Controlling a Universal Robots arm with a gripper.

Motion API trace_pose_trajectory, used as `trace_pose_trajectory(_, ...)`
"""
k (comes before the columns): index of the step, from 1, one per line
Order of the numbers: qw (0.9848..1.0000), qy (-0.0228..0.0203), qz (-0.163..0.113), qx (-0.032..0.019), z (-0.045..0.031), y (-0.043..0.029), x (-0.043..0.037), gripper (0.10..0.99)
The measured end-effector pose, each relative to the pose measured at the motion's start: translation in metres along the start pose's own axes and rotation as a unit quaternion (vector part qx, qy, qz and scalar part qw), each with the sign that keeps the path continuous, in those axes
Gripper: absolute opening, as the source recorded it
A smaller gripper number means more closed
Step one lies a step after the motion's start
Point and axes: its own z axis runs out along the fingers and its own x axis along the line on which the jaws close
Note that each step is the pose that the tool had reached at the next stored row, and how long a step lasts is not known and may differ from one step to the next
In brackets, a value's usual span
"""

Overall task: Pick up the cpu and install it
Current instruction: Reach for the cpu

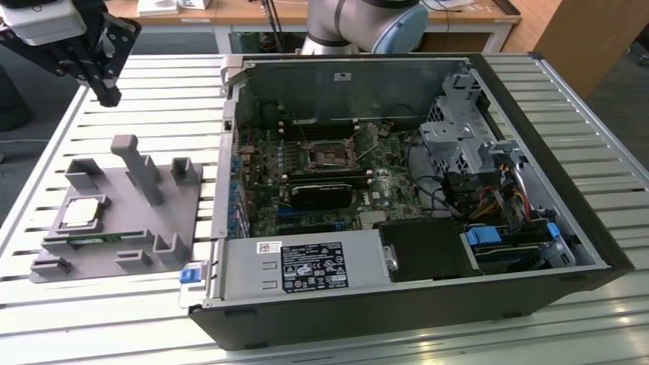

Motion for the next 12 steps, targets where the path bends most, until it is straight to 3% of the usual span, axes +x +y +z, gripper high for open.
trace_pose_trajectory(12, 1.0000, 0.0000, 0.000, 0.0000, -0.0004, -0.0011, 0.0148, 0.106)
